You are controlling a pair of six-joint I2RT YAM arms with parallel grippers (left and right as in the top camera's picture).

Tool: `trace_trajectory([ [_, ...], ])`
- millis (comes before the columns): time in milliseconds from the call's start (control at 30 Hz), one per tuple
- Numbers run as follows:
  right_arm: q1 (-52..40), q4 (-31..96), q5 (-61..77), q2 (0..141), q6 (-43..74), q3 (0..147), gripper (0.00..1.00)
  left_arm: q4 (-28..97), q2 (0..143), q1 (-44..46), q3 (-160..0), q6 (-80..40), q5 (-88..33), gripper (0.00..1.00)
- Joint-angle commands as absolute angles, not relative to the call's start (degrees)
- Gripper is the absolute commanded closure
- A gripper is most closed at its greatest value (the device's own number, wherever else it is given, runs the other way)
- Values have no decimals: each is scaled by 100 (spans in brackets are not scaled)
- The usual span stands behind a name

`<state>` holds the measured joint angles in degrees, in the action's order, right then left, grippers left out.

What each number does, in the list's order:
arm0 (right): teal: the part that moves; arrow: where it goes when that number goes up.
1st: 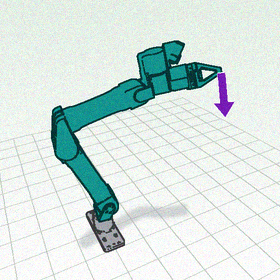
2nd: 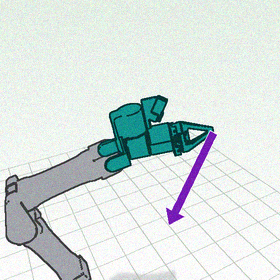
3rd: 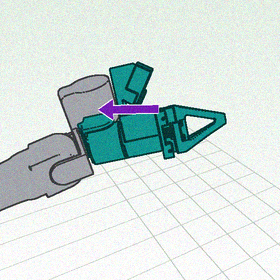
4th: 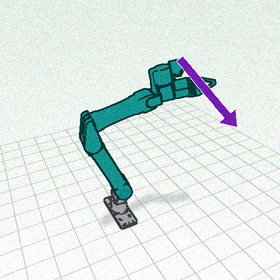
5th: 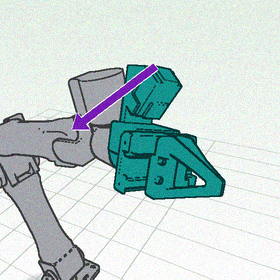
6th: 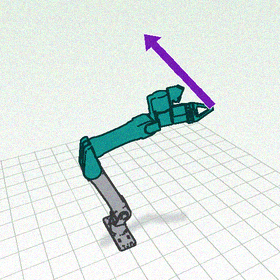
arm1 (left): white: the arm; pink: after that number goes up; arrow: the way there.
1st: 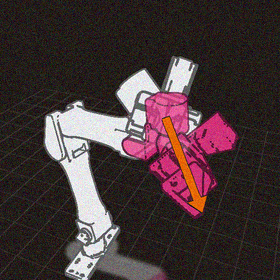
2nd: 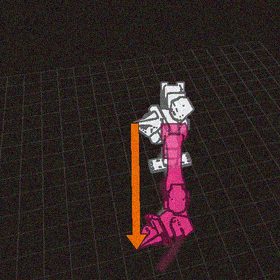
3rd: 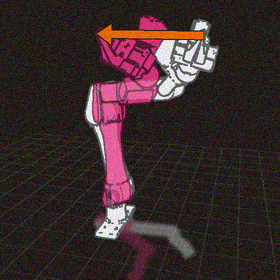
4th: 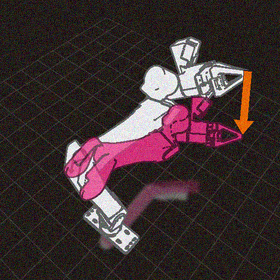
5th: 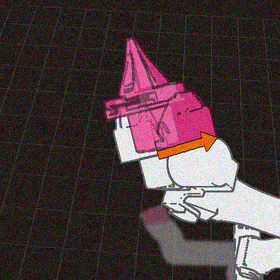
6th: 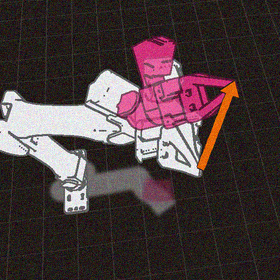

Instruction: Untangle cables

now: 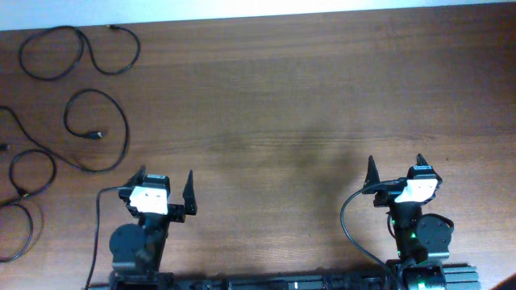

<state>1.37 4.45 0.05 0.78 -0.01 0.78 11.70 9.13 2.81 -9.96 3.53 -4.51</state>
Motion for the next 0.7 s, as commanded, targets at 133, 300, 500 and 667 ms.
trace_trajectory([
  [133,158,467,-45,25,1,34,2,-5,607,257,-318,443,-519,1],
  [300,158,467,-45,25,1,34,2,-357,329,255,-51,443,-517,1],
  [500,158,467,-45,25,1,34,2,-176,27,250,-51,445,-515,1],
  [667,158,467,-45,25,-1,34,2,434,27,250,-51,423,-497,1],
])
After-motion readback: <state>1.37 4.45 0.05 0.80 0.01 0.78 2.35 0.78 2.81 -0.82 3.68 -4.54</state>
